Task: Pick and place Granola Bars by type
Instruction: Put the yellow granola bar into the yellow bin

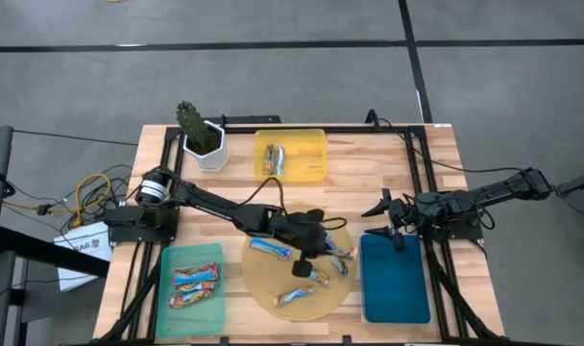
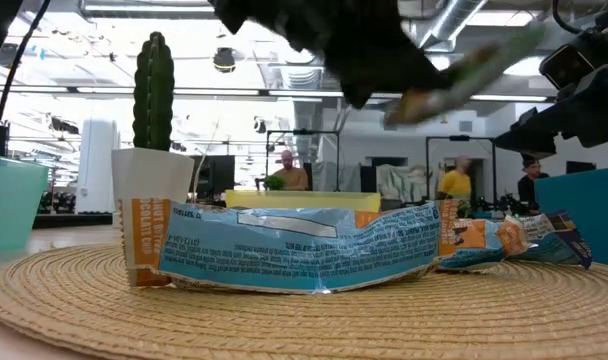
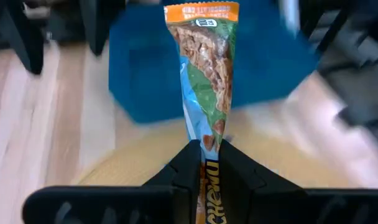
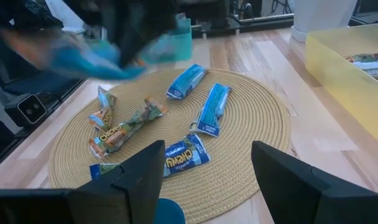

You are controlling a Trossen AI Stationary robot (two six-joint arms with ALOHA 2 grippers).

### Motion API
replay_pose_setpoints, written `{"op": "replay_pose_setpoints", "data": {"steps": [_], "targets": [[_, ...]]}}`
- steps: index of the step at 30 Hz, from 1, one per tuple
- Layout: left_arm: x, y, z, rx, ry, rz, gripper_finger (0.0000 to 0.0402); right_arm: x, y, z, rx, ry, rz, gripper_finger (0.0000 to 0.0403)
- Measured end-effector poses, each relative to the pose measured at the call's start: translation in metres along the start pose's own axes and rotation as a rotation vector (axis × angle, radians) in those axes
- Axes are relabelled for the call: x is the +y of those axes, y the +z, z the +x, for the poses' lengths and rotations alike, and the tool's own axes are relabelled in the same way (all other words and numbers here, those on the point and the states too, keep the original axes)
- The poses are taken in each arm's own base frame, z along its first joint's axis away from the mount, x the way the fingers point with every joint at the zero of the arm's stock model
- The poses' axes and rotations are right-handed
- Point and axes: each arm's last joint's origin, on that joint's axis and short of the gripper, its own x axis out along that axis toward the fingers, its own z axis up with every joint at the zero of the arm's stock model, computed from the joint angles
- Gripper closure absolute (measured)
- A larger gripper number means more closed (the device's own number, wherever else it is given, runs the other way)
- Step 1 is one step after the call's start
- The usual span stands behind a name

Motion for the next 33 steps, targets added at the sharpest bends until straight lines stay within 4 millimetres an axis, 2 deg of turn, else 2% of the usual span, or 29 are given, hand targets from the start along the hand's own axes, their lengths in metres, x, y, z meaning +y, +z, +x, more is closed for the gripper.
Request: {"op": "replay_pose_setpoints", "data": {"steps": [7,13,23,33], "targets": [[-0.001,0.034,-0.014,-0.271,-0.039,-0.135,0.0364,0.0,0.0,0.0,0.0,0.0,0.0,0.0168],[-0.003,0.05,-0.023,-0.417,-0.144,-0.21,0.0363,0.0,0.0,0.0,0.0,0.0,0.0,0.0168],[0.001,0.051,-0.024,-0.427,-0.131,-0.261,0.0363,0.0,0.0,0.0,0.0,0.0,0.0,0.0168],[0.031,0.049,-0.026,-0.457,0.078,-0.365,0.0363,0.0,0.0,0.0,0.0,0.0,0.0,0.0168]]}}
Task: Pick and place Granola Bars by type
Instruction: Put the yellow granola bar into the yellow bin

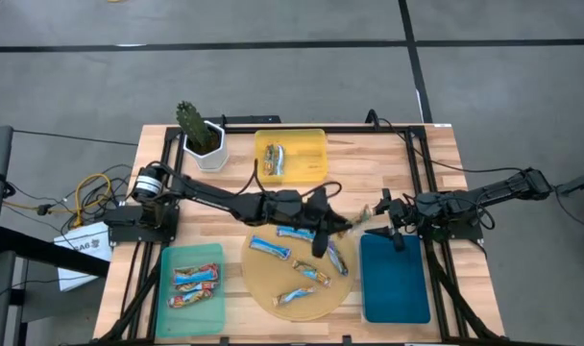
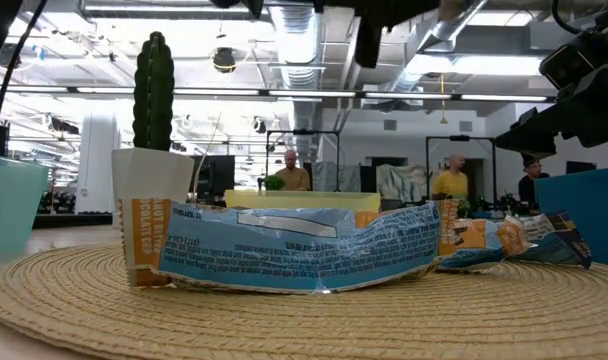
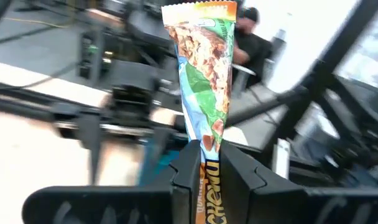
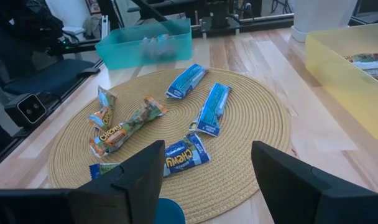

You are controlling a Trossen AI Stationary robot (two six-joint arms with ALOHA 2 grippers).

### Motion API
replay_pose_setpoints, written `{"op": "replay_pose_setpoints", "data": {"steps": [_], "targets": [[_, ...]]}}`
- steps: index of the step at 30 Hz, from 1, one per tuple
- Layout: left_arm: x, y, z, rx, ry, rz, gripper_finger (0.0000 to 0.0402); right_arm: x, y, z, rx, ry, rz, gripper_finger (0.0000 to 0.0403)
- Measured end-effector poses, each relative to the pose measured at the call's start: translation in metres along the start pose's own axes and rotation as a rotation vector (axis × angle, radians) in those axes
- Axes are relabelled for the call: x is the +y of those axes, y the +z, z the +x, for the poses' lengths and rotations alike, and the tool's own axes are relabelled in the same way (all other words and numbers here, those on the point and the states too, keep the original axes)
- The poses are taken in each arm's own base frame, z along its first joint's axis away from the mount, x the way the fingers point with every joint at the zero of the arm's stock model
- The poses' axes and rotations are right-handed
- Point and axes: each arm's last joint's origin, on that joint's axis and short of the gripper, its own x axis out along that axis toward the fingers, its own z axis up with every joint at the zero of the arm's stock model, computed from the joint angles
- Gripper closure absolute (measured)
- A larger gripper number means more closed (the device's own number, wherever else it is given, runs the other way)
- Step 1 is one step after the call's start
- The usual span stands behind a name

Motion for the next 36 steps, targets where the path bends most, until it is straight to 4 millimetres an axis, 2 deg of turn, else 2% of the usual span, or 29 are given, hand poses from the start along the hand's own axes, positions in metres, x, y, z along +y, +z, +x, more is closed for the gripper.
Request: {"op": "replay_pose_setpoints", "data": {"steps": [10,23,27,36], "targets": [[0.051,0.015,-0.003,-0.093,0.344,-0.032,0.0363,0.0,0.0,0.0,0.0,0.0,0.0,0.0168],[0.121,0.026,-0.02,-0.046,0.62,-0.036,0.0363,0.0,0.0,0.0,0.0,0.0,0.0,0.0168],[0.13,0.027,-0.023,-0.029,0.649,-0.031,0.0363,0.0,0.0,0.0,0.0,0.0,0.0,0.0168],[0.131,0.028,-0.023,-0.037,0.66,-0.035,0.0363,0.0,0.0,0.0,0.0,0.0,0.0,0.0168]]}}
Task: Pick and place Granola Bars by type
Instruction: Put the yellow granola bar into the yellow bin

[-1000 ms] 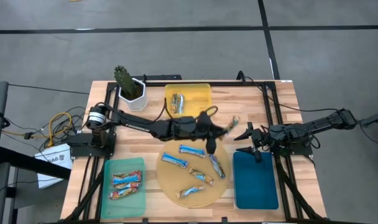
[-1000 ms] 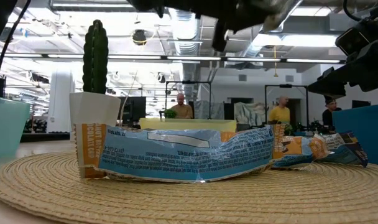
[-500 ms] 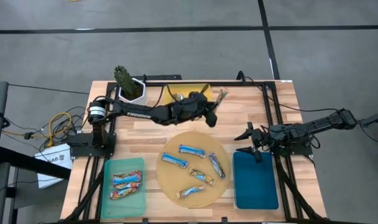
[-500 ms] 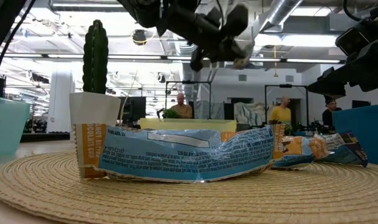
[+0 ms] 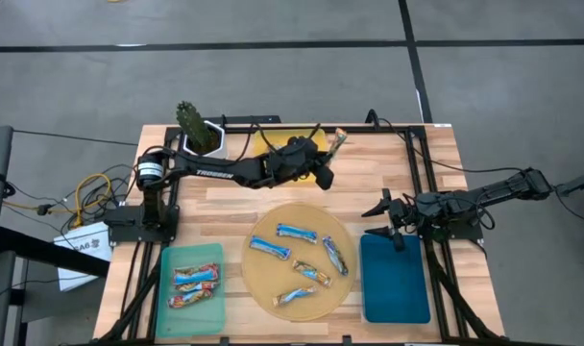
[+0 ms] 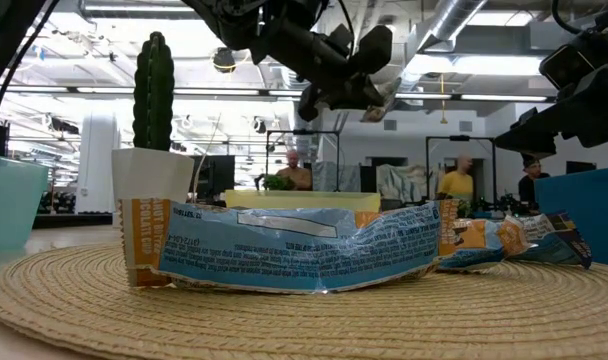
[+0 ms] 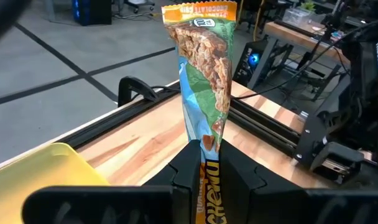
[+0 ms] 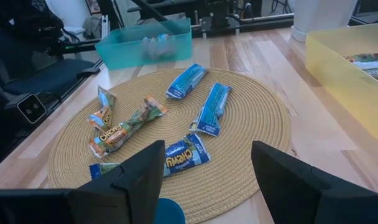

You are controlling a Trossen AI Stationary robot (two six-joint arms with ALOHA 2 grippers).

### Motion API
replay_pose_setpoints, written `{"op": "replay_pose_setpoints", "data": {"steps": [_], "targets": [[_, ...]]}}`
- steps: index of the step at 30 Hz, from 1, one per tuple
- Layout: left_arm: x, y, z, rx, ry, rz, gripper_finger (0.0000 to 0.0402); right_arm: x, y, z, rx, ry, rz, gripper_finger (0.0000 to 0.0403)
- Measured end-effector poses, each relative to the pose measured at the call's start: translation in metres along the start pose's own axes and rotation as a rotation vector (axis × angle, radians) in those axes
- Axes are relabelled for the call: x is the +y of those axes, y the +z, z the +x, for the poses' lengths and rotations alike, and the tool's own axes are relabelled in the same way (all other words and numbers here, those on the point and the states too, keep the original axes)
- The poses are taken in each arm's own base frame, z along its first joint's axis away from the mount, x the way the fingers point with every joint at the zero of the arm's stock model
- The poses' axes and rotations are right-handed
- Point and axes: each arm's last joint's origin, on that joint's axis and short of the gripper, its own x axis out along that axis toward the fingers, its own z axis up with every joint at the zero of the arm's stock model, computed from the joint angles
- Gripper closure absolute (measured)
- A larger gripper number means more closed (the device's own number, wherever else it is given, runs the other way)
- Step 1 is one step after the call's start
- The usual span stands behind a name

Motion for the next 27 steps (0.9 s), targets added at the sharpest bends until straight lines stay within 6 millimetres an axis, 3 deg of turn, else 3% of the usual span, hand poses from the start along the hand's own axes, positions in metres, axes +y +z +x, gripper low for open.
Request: {"op": "replay_pose_setpoints", "data": {"steps": [6,16,27], "targets": [[0.008,0.0,0.002,-0.001,0.081,-0.012,0.0363,0.0,0.0,0.0,0.0,0.0,0.0,0.0168],[0.04,0.003,0.002,0.105,0.214,-0.049,0.0363,0.0,0.0,0.0,0.0,0.0,0.0,0.0168],[0.079,0.008,-0.016,0.244,0.382,-0.152,0.0363,0.0,0.0,0.0,0.0,0.0,0.0,0.0168]]}}
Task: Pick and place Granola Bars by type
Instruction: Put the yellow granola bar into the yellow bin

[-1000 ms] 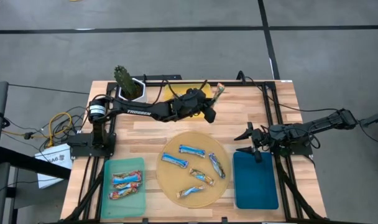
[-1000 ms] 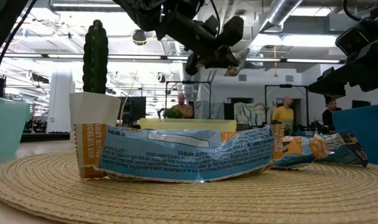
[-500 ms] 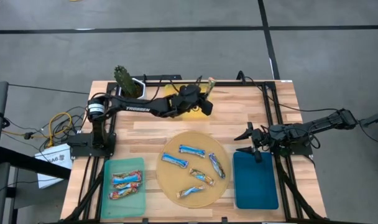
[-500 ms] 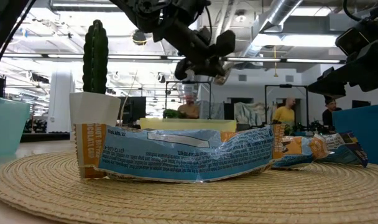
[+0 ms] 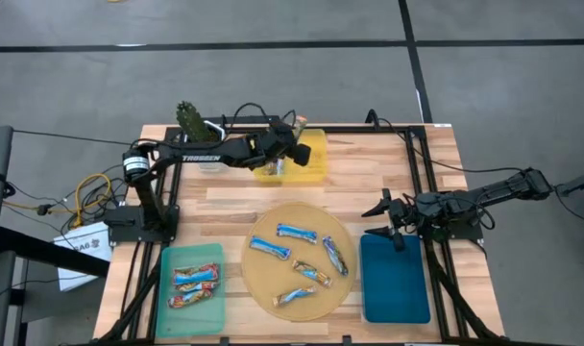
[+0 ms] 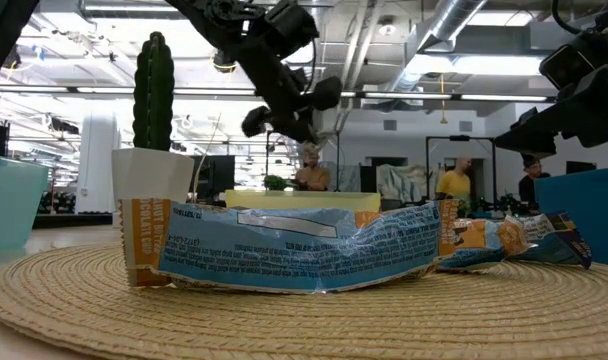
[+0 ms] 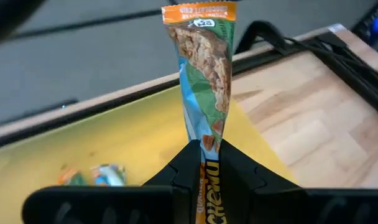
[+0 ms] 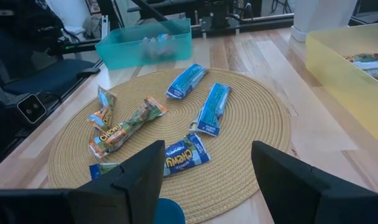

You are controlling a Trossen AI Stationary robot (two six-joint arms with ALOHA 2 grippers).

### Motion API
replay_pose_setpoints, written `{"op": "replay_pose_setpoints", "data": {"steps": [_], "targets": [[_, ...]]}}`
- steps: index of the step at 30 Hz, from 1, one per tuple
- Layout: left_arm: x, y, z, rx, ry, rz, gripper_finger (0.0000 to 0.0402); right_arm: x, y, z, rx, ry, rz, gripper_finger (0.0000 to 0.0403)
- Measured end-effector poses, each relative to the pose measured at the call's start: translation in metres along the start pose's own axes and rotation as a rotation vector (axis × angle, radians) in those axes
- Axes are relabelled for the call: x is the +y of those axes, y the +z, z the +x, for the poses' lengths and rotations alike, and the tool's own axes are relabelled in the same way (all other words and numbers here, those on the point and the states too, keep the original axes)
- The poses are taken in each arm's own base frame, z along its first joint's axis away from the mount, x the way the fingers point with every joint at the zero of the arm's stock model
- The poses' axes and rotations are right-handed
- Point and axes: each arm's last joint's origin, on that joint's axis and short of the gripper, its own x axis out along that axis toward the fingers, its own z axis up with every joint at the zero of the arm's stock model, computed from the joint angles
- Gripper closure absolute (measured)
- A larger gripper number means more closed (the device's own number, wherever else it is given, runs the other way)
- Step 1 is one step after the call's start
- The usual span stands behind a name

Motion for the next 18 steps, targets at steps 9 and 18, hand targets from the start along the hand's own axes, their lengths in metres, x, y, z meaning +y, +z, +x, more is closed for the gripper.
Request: {"op": "replay_pose_setpoints", "data": {"steps": [9,18], "targets": [[0.013,0.001,0.002,0.103,0.007,-0.237,0.0363,0.0,0.0,0.0,0.0,0.0,0.0,0.0168],[0.016,-0.001,0.002,0.126,0.035,-0.299,0.0363,0.0,0.0,0.0,0.0,0.0,0.0,0.0168]]}}
